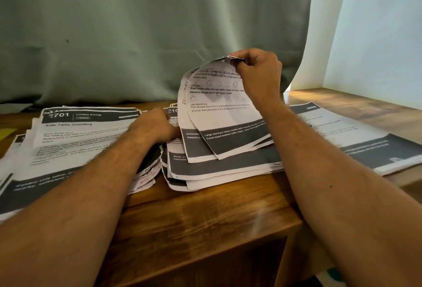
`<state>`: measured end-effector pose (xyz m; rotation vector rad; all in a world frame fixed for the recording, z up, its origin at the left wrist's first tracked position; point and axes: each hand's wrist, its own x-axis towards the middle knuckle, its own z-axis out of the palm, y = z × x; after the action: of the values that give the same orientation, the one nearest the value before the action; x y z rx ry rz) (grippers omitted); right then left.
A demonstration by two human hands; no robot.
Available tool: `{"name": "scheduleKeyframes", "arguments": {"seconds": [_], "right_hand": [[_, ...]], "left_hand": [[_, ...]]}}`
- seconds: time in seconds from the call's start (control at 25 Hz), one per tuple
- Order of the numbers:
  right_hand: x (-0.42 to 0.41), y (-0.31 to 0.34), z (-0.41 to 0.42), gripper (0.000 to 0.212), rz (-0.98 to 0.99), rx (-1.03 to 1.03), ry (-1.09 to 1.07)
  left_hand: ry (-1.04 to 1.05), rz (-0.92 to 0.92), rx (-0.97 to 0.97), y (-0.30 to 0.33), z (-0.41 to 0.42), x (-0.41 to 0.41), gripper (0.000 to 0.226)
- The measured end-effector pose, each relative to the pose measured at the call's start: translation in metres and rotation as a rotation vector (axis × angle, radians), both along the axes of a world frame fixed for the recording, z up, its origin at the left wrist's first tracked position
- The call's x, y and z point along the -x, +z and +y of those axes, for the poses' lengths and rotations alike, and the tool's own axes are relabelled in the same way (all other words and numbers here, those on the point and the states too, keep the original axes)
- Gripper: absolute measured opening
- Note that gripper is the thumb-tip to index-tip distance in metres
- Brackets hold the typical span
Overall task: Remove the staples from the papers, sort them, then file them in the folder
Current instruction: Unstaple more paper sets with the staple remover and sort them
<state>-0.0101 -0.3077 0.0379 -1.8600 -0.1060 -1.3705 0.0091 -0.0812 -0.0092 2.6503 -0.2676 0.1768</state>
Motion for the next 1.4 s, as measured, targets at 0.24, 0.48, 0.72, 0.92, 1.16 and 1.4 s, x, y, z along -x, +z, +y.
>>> {"name": "scheduleKeyframes", "arguments": {"seconds": [0.24, 0.48, 0.72, 0.92, 1.16, 1.4], "right_hand": [[0.007, 0.002, -0.016, 0.011, 0.081, -0.107, 0.2], [0.025, -0.001, -0.037, 0.014, 0.214, -0.209, 0.332], [0.028, 0.0, -0.039, 0.01, 0.229, -0.22, 0.29], [0.023, -0.003, -0.03, 0.005, 0.229, -0.091, 0.197], [0.015, -0.007, -0.02, 0.009, 0.25, -0.016, 0.128], [0.011, -0.014, -0.014, 0.017, 0.373, 0.016, 0.091]], "left_hand": [[0.054, -0.11, 0.189, 0.003, 0.001, 0.008, 0.049], [0.068, -0.074, 0.187, 0.004, 0.0, 0.006, 0.036], [0.014, -0.037, 0.092, 0.0, -0.006, 0.001, 0.036], [0.054, -0.057, -0.002, -0.006, -0.009, -0.01, 0.035], [0.065, -0.056, 0.075, -0.007, -0.011, -0.011, 0.02], [0.027, -0.074, -0.01, -0.005, -0.014, -0.012, 0.02]]}}
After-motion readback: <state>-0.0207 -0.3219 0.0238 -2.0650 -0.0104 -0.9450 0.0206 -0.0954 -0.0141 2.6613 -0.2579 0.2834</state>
